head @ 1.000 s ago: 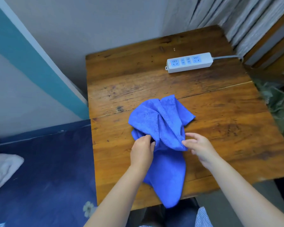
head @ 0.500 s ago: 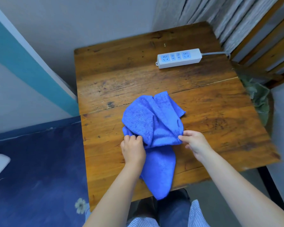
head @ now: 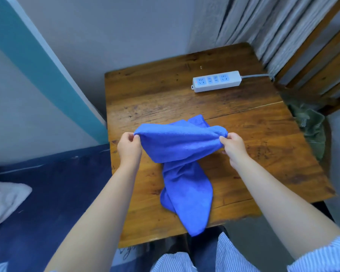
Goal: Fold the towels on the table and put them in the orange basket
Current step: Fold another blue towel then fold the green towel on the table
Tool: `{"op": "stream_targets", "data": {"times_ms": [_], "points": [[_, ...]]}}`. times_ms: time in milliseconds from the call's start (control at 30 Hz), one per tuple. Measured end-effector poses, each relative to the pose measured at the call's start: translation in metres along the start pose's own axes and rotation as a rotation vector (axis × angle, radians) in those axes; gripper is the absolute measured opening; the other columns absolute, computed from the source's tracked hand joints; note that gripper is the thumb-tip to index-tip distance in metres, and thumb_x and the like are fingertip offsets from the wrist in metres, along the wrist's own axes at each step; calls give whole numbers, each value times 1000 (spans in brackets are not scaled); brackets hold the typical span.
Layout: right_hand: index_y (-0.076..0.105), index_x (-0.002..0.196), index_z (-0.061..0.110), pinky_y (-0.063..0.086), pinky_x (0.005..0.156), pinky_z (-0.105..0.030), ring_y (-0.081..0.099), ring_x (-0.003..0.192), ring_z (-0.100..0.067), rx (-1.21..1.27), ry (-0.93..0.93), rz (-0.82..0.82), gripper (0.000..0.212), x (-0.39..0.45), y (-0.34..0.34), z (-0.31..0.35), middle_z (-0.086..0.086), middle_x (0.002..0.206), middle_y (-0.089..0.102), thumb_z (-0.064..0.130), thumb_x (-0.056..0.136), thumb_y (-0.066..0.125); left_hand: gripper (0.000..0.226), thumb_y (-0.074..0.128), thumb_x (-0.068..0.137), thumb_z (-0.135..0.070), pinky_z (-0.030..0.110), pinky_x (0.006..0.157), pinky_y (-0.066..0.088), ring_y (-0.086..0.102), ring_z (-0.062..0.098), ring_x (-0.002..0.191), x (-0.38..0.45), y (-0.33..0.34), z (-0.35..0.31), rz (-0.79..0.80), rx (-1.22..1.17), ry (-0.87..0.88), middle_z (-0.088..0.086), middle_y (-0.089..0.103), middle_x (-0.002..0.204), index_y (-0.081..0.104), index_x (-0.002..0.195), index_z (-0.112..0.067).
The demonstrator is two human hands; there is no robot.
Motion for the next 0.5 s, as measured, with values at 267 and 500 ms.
{"op": "stream_targets", "data": {"times_ms": [267, 500], "points": [[45, 79, 13, 37, 61, -23, 48, 77, -20, -135, -232, -130, 11, -7, 13, 67, -7, 87, 50, 10, 89, 46, 13, 37, 95, -13, 26, 56, 28, 44, 19, 73, -5, -33, -48, -136, 92, 229, -5, 48, 72, 47, 89, -9], [41, 84, 10, 33, 47, -4, 39, 65, -11, -63, -646, -76, 6, -46, 25, 162, 6, 67, 41, 9, 90, 44, 21, 34, 96, -11, 23, 57, 17, 44, 25, 75, -10, -66, -127, -363, 130, 560, 13, 52, 87, 47, 104, 3]]}}
Point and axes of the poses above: each hand's wrist, its own x-axis towards the middle knuckle, its own y-axis out of the palm, z = x × y, the point moved 1 cm from there along x, towards the middle knuckle
